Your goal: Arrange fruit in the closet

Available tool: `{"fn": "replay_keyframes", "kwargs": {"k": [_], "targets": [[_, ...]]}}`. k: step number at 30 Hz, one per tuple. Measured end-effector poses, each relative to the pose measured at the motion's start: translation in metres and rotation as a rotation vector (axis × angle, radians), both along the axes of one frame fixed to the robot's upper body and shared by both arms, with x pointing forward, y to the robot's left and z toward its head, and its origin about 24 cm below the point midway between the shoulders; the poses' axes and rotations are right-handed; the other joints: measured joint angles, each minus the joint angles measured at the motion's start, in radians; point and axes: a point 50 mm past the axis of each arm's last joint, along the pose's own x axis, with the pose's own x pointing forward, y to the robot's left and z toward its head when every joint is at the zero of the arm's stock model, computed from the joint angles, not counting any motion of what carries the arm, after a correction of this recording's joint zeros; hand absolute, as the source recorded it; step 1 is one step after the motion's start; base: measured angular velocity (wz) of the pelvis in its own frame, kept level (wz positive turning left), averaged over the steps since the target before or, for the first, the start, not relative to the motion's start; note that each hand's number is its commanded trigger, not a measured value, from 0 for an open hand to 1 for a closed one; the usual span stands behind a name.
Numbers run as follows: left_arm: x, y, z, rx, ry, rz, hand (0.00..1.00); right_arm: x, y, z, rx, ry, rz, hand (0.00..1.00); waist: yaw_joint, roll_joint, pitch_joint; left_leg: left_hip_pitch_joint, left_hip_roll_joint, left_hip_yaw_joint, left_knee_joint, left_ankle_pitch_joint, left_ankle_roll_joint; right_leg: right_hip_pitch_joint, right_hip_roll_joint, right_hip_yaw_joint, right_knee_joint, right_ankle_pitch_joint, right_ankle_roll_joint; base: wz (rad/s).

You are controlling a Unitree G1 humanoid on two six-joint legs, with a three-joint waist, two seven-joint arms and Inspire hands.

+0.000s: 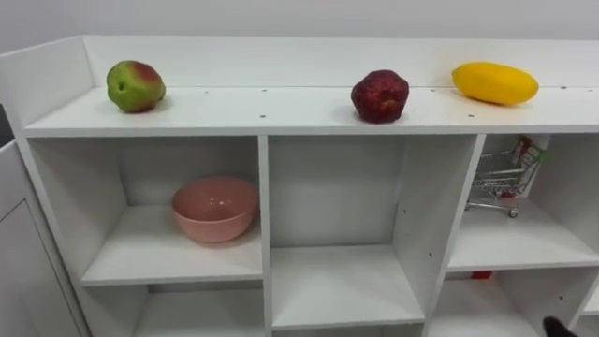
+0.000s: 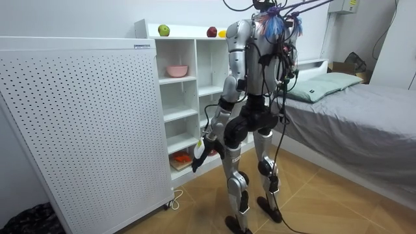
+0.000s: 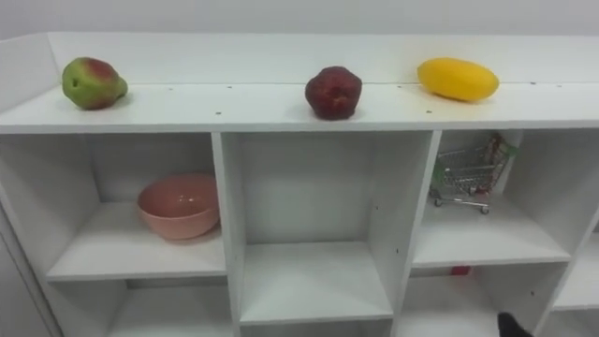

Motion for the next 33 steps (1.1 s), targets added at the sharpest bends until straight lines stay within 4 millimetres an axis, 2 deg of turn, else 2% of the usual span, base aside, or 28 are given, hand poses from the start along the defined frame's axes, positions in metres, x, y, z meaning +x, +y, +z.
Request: {"fn": "replay_keyframes", "kwargs": {"k": [1, 5, 8, 13, 20, 23, 27, 31, 33], "targets": [[-0.002, 0.000, 0.000, 0.001, 0.007, 0.001, 0.00, 0.000, 0.001, 0.012, -0.043, -0.048, -0.002, 0.00, 0.000, 0.002, -0.0010, 0.001, 0.000, 0.001, 0.001, 0.000, 0.000, 0.000, 0.000, 0.001, 0.001, 0.000, 0.000, -0.08], [-0.008, 0.002, -0.001, 0.006, 0.030, -0.016, 0.00, 0.005, 0.000, 0.037, -0.098, -0.157, 0.003, 0.00, 0.005, -0.004, 0.0029, 0.016, 0.003, 0.004, 0.002, 0.000, 0.000, 0.016, 0.001, 0.004, 0.006, 0.000, -0.001, -0.01], [-0.007, 0.002, -0.001, 0.001, 0.027, -0.021, 0.00, 0.006, 0.001, 0.054, -0.145, -0.226, 0.022, 0.00, 0.013, -0.010, 0.0136, 0.008, 0.004, 0.001, 0.007, 0.000, 0.000, 0.013, 0.002, 0.002, 0.017, 0.001, -0.001, 0.03], [-0.006, 0.001, -0.001, -0.013, 0.031, -0.026, 0.00, 0.008, 0.008, 0.085, -0.233, -0.355, 0.054, 0.00, 0.018, -0.017, 0.0096, -0.012, 0.004, -0.015, 0.009, 0.002, 0.001, -0.002, 0.002, -0.013, 0.016, 0.005, -0.003, 0.07], [0.002, -0.001, -0.001, -0.023, 0.024, -0.057, 0.00, 0.020, 0.014, 0.106, -0.246, -0.450, 0.084, 0.00, 0.036, -0.022, 0.0090, -0.006, 0.003, -0.017, 0.008, 0.005, 0.001, -0.003, 0.002, -0.017, 0.014, 0.005, -0.003, 0.00], [0.007, -0.001, -0.001, -0.026, 0.018, -0.062, 0.00, 0.030, 0.019, 0.119, -0.255, -0.495, 0.128, 0.00, 0.043, -0.033, 0.0144, -0.007, 0.003, -0.019, 0.007, 0.005, 0.000, -0.003, 0.002, -0.028, 0.014, 0.005, -0.003, 0.01], [0.006, 0.003, -0.001, -0.031, 0.031, -0.077, 0.00, 0.044, 0.027, 0.137, -0.270, -0.552, 0.190, 0.00, 0.046, -0.049, 0.0153, -0.006, 0.002, -0.031, 0.008, 0.005, 0.000, 0.005, 0.001, -0.049, 0.014, 0.005, -0.003, 0.07], [0.007, 0.002, -0.001, -0.045, 0.038, -0.092, 0.00, 0.052, 0.036, 0.139, -0.281, -0.547, 0.263, 0.00, 0.070, -0.053, 0.0156, -0.010, 0.002, -0.038, 0.011, 0.005, 0.000, 0.003, 0.001, -0.056, 0.014, 0.005, -0.003, 0.05], [0.008, 0.003, -0.001, -0.046, 0.038, -0.094, 0.00, 0.055, 0.038, 0.139, -0.288, -0.541, 0.287, 0.00, 0.071, -0.054, 0.0149, -0.025, 0.001, -0.050, 0.022, 0.005, 0.000, 0.003, 0.000, -0.070, 0.014, 0.005, -0.003, 0.18]]}}
